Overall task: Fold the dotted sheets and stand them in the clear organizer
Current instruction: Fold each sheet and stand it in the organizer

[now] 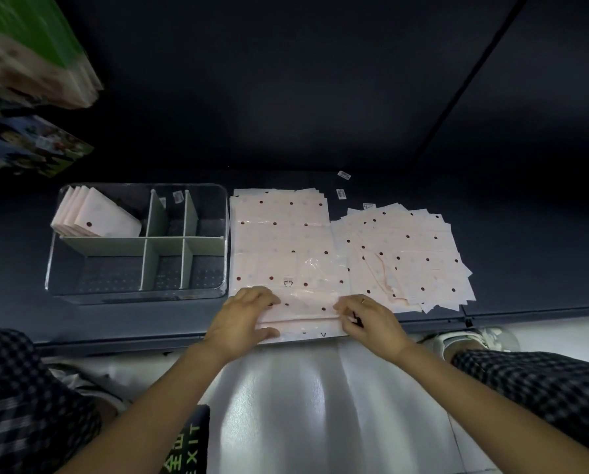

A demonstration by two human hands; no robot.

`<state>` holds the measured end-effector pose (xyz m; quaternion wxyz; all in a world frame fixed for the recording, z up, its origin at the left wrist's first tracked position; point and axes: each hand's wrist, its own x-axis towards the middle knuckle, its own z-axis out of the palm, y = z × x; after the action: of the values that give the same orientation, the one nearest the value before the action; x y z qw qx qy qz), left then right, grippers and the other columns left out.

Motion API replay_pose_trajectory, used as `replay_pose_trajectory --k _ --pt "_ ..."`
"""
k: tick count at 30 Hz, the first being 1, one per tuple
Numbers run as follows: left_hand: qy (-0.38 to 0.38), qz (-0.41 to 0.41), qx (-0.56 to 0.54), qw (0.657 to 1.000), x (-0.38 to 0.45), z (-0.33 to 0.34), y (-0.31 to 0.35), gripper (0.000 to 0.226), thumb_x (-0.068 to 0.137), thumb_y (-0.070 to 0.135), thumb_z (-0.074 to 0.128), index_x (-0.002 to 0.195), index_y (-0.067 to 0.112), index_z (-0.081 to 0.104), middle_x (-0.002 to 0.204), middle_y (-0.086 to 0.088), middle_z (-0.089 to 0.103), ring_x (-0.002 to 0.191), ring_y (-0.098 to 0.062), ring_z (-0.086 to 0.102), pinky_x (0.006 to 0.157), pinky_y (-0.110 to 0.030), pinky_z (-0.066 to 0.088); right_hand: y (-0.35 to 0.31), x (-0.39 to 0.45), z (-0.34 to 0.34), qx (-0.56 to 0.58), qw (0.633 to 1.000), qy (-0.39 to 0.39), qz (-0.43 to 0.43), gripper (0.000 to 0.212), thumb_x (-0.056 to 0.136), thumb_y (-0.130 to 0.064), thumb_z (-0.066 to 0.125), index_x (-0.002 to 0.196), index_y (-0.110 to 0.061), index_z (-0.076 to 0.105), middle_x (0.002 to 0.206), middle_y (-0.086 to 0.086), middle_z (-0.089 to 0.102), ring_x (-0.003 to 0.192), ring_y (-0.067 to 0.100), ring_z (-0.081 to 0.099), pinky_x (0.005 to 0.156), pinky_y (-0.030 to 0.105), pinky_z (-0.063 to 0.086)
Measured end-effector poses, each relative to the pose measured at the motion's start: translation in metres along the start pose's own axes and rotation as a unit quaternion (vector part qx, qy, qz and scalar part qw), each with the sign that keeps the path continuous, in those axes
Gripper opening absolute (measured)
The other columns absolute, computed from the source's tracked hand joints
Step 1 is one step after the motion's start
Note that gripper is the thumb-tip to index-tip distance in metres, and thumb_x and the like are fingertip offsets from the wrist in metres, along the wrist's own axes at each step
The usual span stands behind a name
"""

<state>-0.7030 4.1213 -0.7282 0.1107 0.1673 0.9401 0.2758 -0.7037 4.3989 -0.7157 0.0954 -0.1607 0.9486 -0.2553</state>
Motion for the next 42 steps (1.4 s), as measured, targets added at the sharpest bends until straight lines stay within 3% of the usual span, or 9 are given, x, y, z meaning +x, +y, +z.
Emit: replay_pose_trajectory --k 4,7,10,16,20,24,35,38,42 --pt "-0.040 -0.046 -0.063 0.996 0.010 -0.018 0.006 0.039 0.082 0.025 0.072 0.117 0.022 0.055 0.123 0.007 0.059 0.116 -0.015 0.052 0.097 -0.031 0.041 -0.002 0.012 -0.023 0.125 0.984 -0.112 0.063 0.017 0.094 -0.018 0.042 0.084 -0.032 0.042 0.096 0.004 0.068 0.095 0.024 0.061 0.082 0.042 0.047" --pt "-0.011 -0.116 -0.156 0.981 0.014 -0.026 0.013 0.017 0.088 0.014 0.064 0.098 0.024 0.055 0.102 0.001 0.067 0.091 -0.022 0.064 0.079 -0.032 0.050 -0.002 0.024 -0.033 0.192 0.974 -0.074 0.097 0.017 0.093 -0.022 0.039 0.080 -0.031 0.043 0.069 -0.005 0.052 0.063 0.011 0.045 0.063 0.033 0.036" --pt "0.048 -0.155 -0.202 0.966 0.015 -0.028 0.020 0.029 0.091 0.015 0.060 0.116 0.025 0.051 0.116 0.000 0.061 0.082 -0.019 0.061 0.069 -0.022 0.045 0.001 0.044 -0.032 0.250 0.957 -0.019 0.149 0.017 0.097 -0.027 0.043 0.080 -0.029 0.047 0.078 0.001 0.051 0.072 0.015 0.042 0.066 0.029 0.033" --pt "0.213 0.006 0.007 0.977 0.012 -0.007 0.035 0.048 0.087 0.011 0.065 0.132 0.009 0.050 0.144 -0.009 0.043 0.135 -0.028 0.037 0.114 -0.041 0.027 0.008 0.082 -0.013 0.218 0.946 0.021 0.239 0.022 0.096 -0.037 0.049 0.096 -0.016 0.049 0.097 0.001 0.056 0.085 0.017 0.050 0.061 0.023 0.036" --pt "0.093 0.069 0.073 0.991 0.017 0.012 0.034 0.049 0.093 0.026 0.057 0.139 0.013 0.045 0.154 -0.005 0.027 0.144 -0.025 0.019 0.119 -0.039 0.003 0.013 0.096 -0.004 0.180 0.945 0.017 0.272 0.031 0.097 -0.037 0.047 0.106 -0.007 0.052 0.104 0.010 0.058 0.090 0.020 0.049 0.072 0.026 0.034" --pt "-0.004 0.044 0.166 0.985 0.027 0.023 0.017 0.065 0.098 0.050 0.031 0.152 0.022 0.006 0.158 0.001 -0.010 0.146 -0.020 -0.013 0.114 -0.033 -0.019 0.014 0.102 -0.002 0.159 0.947 0.015 0.279 0.034 0.098 -0.035 0.045 0.109 -0.004 0.051 0.104 0.012 0.059 0.092 0.021 0.050 0.075 0.027 0.035" --pt "-0.079 0.048 0.247 0.964 0.037 0.029 -0.001 0.067 0.081 0.074 -0.001 0.139 0.050 -0.023 0.148 -0.017 -0.034 0.137 -0.038 -0.032 0.114 -0.048 -0.019 0.016 0.111 0.001 0.094 0.953 0.007 0.289 0.035 0.098 -0.035 0.045 0.110 -0.003 0.052 0.107 0.015 0.063 0.099 0.027 0.057 0.073 0.027 0.039" --pt "-0.078 0.046 0.243 0.966 0.037 0.031 -0.001 0.065 0.081 0.075 -0.003 0.138 0.053 -0.024 0.147 -0.017 -0.037 0.134 -0.037 -0.037 0.113 -0.048 -0.020 0.003 0.098 -0.003 -0.004 0.952 0.081 0.295 0.029 0.098 -0.033 0.045 0.108 -0.006 0.049 0.094 0.013 0.065 0.090 0.031 0.060 0.067 0.033 0.043" --pt "-0.082 0.043 0.246 0.965 0.037 0.032 -0.001 0.063 0.082 0.074 -0.001 0.137 0.054 -0.026 0.145 -0.016 -0.040 0.133 -0.037 -0.038 0.113 -0.048 -0.021 -0.020 0.071 0.006 -0.111 0.955 0.261 0.092 0.026 0.091 -0.016 0.058 0.113 -0.002 0.056 0.106 0.015 0.059 0.094 0.031 0.056 0.081 0.038 0.046"
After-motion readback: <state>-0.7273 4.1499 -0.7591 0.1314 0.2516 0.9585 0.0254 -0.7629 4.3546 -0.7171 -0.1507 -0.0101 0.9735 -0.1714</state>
